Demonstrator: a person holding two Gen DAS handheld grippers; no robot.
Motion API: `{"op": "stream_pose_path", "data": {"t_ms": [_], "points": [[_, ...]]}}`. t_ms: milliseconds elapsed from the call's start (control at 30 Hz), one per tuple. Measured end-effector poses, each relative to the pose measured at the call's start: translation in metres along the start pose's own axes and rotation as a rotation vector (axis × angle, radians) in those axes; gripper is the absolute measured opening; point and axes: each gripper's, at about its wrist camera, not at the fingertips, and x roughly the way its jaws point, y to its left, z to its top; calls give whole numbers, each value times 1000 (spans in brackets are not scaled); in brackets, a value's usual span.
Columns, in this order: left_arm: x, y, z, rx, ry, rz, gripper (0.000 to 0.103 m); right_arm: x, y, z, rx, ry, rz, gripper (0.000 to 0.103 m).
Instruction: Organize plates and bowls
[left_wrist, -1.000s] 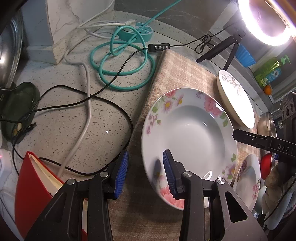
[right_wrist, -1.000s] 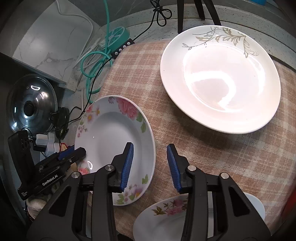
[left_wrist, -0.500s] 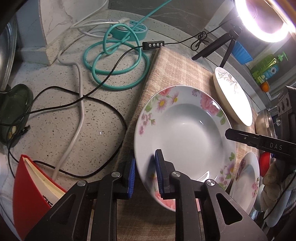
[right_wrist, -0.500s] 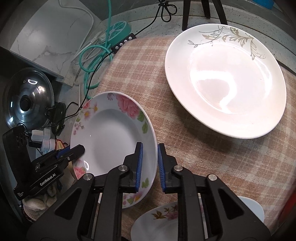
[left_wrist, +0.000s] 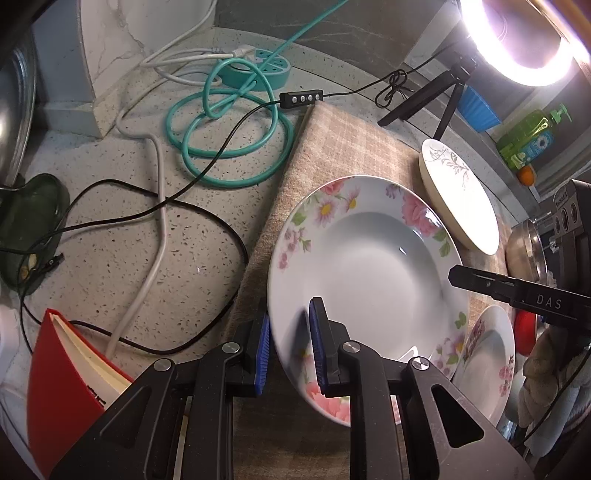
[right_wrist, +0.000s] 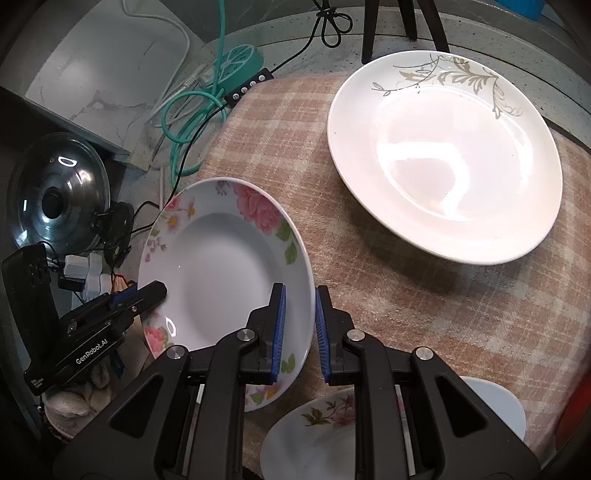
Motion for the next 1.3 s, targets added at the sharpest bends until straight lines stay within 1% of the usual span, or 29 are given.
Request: {"op": "stream_pose_path", "data": {"t_ms": [367,667,1033,1300], "points": [[-21,-21,-2,39,-32,-35,18,-31,-8,-9,16,-37,17,16],[-28,-49,-10,100,-32,-78,18,-59,-29,-29,56,-76,9,16],[-19,-82,-30,183,21,-122,18,-81,-66,-78,159,-103,-1,16],[-9,-104,-39,254,57,-141,18,-93,-82,-113,236,-139,-21,16]]}}
